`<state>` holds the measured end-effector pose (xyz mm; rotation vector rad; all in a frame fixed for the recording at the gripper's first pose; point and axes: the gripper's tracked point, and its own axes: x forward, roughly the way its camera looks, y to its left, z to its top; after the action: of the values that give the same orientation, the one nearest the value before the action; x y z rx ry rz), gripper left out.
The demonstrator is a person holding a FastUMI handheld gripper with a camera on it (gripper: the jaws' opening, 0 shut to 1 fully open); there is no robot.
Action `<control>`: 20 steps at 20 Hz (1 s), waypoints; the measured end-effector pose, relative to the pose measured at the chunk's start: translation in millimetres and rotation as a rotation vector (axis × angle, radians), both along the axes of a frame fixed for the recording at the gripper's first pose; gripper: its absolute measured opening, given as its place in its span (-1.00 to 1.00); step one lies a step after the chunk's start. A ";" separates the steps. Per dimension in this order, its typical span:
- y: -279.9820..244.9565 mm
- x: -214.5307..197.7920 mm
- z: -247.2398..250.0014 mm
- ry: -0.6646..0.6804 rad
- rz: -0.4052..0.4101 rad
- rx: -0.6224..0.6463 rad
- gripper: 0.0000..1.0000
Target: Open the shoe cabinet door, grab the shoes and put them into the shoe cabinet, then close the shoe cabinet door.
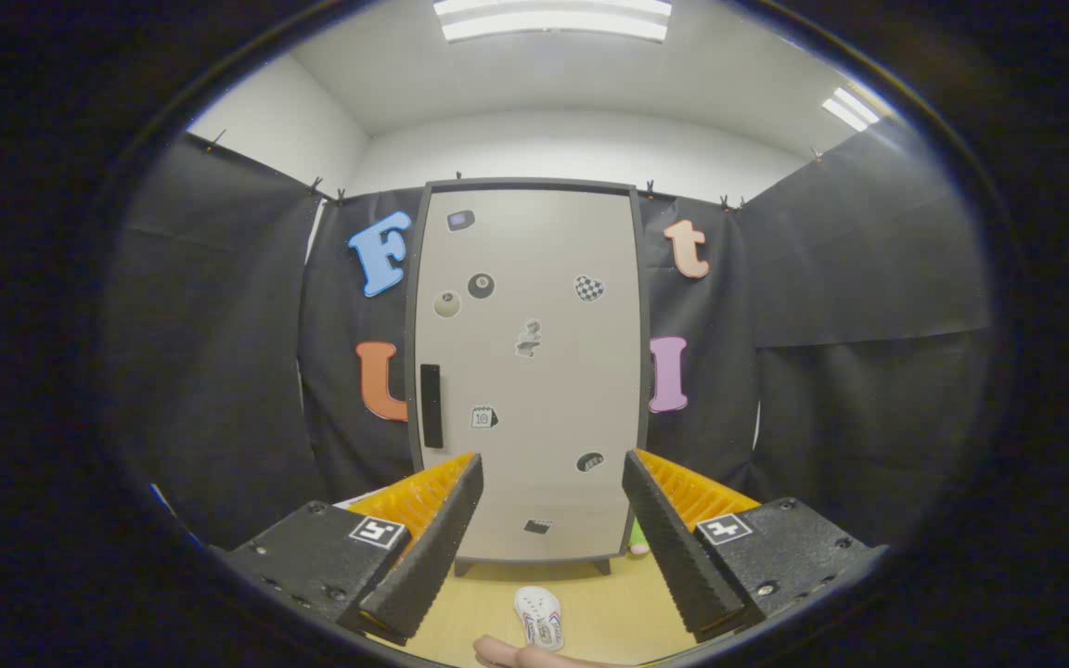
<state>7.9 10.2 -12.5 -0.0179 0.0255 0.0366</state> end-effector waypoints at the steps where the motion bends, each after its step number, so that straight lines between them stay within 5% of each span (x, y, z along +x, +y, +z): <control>1: 1.1 1.2 -0.9 0.005 0.001 0.001 0.98; 11: 16.3 15.3 -6.0 0.025 0.034 0.003 0.99; 20: 87.8 84.8 0.4 0.009 0.127 -0.032 0.98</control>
<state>92.8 97.9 -12.1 -0.0516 0.0335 0.1634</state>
